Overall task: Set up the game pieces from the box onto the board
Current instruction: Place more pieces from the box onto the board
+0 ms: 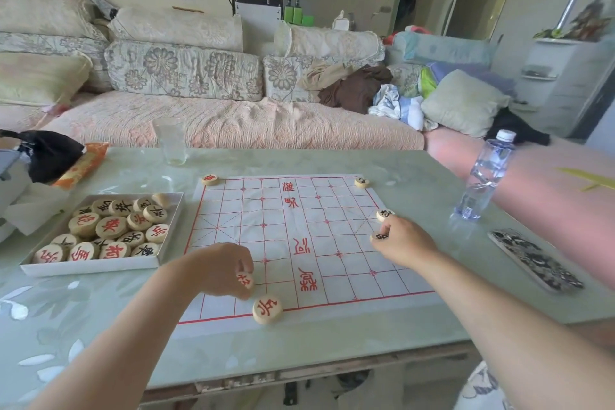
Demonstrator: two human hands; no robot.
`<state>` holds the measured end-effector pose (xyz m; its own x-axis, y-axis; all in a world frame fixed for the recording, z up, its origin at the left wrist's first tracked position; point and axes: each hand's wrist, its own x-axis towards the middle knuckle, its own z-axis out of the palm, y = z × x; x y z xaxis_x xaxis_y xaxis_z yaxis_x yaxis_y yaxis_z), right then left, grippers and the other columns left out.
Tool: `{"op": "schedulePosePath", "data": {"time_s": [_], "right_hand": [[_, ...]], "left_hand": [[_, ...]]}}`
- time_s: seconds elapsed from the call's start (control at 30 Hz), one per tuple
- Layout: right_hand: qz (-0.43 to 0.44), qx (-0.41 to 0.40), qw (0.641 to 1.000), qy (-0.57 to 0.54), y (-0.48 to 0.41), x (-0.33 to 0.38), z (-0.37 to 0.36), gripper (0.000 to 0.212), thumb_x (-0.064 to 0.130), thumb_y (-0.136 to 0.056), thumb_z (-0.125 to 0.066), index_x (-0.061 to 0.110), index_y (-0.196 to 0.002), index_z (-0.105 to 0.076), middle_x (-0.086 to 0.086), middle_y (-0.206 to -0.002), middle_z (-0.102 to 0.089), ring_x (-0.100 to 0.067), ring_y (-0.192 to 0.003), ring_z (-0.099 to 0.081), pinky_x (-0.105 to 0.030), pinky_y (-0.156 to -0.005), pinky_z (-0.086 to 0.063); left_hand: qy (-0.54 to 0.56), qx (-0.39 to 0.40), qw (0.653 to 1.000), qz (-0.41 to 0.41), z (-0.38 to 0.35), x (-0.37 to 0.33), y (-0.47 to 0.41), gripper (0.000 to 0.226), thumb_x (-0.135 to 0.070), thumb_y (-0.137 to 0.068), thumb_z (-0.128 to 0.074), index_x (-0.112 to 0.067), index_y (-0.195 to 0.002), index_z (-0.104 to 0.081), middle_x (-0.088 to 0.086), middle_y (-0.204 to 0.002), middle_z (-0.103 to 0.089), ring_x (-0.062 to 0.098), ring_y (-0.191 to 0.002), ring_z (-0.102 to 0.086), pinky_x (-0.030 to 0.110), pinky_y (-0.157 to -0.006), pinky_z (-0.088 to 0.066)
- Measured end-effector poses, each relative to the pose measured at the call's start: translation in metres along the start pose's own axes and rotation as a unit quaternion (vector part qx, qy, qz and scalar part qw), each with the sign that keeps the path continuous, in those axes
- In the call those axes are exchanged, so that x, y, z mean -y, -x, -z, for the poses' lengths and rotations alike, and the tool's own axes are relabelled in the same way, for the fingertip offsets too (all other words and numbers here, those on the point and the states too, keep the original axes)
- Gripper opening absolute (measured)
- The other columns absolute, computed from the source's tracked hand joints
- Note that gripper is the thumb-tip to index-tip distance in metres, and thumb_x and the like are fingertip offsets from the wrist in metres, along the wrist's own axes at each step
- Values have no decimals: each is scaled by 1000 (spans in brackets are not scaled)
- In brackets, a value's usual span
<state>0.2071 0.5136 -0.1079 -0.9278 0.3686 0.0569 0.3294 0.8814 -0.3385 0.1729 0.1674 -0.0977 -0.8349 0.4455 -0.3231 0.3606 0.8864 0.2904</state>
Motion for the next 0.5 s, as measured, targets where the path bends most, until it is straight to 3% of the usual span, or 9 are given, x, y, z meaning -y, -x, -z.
{"op": "schedulePosePath", "data": {"time_s": [0.1,0.2,0.37,0.5], "right_hand": [[-46,3,999,27,-2,-19,2,15,30,-79,-52,20,-69,-46,3,-79,-58,-27,-78,-56,-25,-51,-29],[-66,4,997,50,-3,-26,1,10,30,-82,-52,21,-86,-55,-3,-92,-63,-28,-81,-56,-26,-59,-37],[-89,15,991,102,0,-11,2,34,29,-88,-54,13,-118,-56,-9,-117,-51,-30,-97,-60,-30,-72,-42],[-37,-12,995,88,7,34,6,34,28,-88,-52,18,-120,-57,-7,-122,-48,-31,-104,-60,-32,-77,-46]], "left_hand": [[-5,0,1000,0,0,1,0,44,-39,-75,-75,-34,-115,-57,-15,-112,-56,10,-96,-57,28,-87,-49],[-5,-5,1000,4,-1,2,0,45,-41,-73,-74,-34,-114,-57,-14,-112,-56,11,-97,-57,29,-87,-48],[-2,-8,1000,9,-2,0,3,45,-40,-74,-74,-34,-116,-58,-15,-112,-55,12,-97,-56,27,-85,-46],[11,-4,1000,3,0,2,4,47,-45,-79,-69,-35,-123,-54,-14,-116,-55,12,-99,-55,27,-87,-45]]}}
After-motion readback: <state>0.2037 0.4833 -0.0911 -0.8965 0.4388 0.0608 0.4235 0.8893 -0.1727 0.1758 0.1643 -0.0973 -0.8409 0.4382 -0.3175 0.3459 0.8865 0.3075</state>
